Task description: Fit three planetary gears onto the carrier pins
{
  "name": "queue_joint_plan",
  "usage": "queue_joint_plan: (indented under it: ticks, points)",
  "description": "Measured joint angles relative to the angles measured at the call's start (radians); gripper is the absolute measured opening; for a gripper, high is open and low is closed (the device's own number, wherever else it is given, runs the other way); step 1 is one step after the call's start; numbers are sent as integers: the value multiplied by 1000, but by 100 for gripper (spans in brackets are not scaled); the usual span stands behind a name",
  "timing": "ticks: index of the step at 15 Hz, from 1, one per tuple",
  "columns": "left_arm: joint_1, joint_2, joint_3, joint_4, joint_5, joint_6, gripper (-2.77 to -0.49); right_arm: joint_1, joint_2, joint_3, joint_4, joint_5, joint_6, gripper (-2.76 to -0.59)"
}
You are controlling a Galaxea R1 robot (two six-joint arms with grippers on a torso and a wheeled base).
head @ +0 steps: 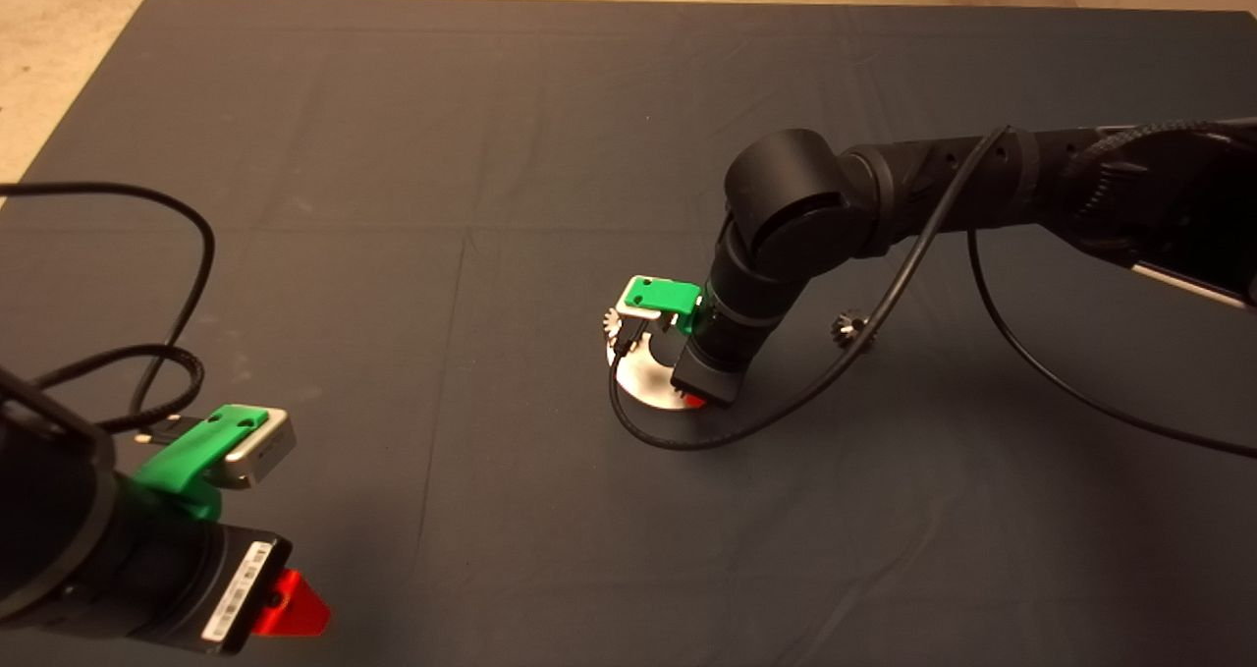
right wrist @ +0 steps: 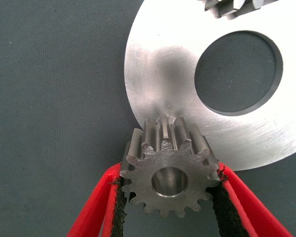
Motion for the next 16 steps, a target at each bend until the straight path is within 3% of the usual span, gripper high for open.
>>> queue_joint_plan:
  ticks: [16]
  points:
    - [6,0,0,0,0,0,-95,-16,1,-3,0,0,-3,-230]
